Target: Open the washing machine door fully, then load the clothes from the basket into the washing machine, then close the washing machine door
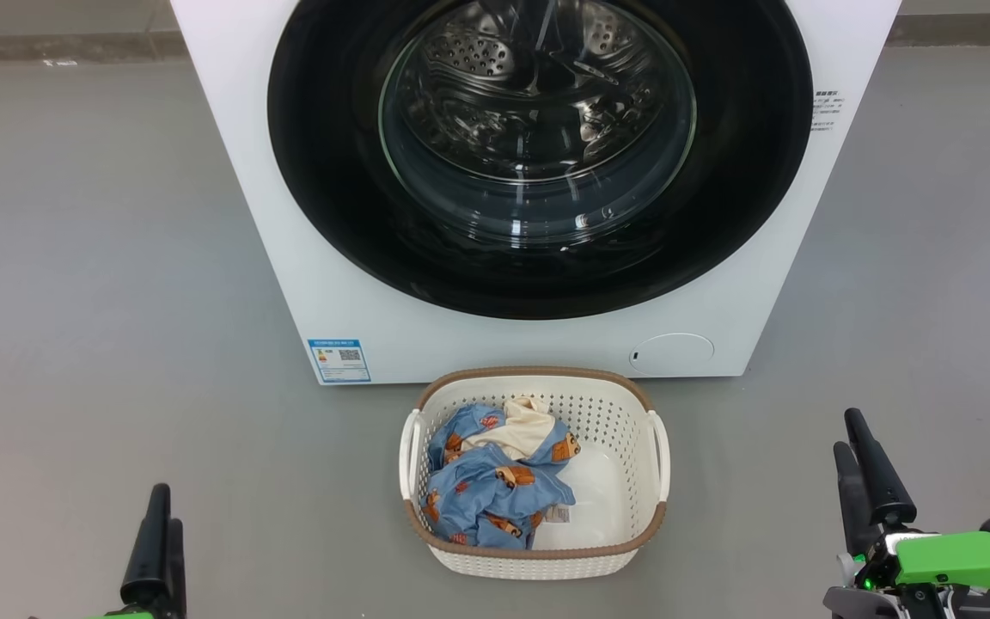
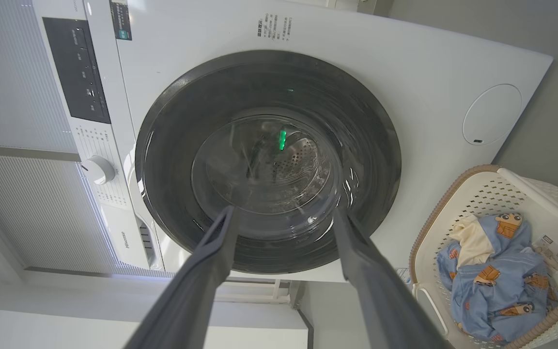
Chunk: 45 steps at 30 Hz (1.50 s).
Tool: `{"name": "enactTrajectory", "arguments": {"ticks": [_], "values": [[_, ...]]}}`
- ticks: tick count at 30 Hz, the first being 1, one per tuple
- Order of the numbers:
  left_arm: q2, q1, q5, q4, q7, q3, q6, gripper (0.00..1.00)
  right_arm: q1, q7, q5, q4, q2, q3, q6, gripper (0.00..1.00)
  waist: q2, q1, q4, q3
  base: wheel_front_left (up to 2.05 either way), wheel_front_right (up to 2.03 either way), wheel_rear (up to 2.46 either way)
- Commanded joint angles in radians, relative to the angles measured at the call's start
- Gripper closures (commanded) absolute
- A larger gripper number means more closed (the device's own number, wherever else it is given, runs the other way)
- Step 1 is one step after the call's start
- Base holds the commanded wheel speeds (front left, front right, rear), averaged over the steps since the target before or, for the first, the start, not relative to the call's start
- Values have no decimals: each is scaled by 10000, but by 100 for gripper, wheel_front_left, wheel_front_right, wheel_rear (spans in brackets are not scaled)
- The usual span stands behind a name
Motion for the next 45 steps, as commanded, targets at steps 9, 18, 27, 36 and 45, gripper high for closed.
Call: {"name": "enactTrajectory", "arguments": {"ticks": [9,18,27,36,45], "values": [[392,-501,827,-595,-354,-151,-13,0,-317,-352,-658,-617,-241,332,-3,0,0,-1,37,-1,0,0,0],[506,-551,1692,-827,-617,-344,-16,0,-356,-614,-1454,-850,-413,642,-4,0,0,-1,74,-6,0,0,0],[701,-625,3259,-902,-911,-633,-19,0,-447,-907,-2695,-1021,-604,1037,-5,0,0,-1,90,-16,0,0,0],[784,-684,4807,-934,-1175,-715,-22,0,-504,-1170,-4384,-1068,-855,1376,-6,0,0,-1,101,-19,0,0,0],[819,-716,6695,-969,-1439,-712,-25,0,-533,-1433,-6104,-1051,-881,1546,-7,0,0,-1,126,-30,0,0,0]]}}
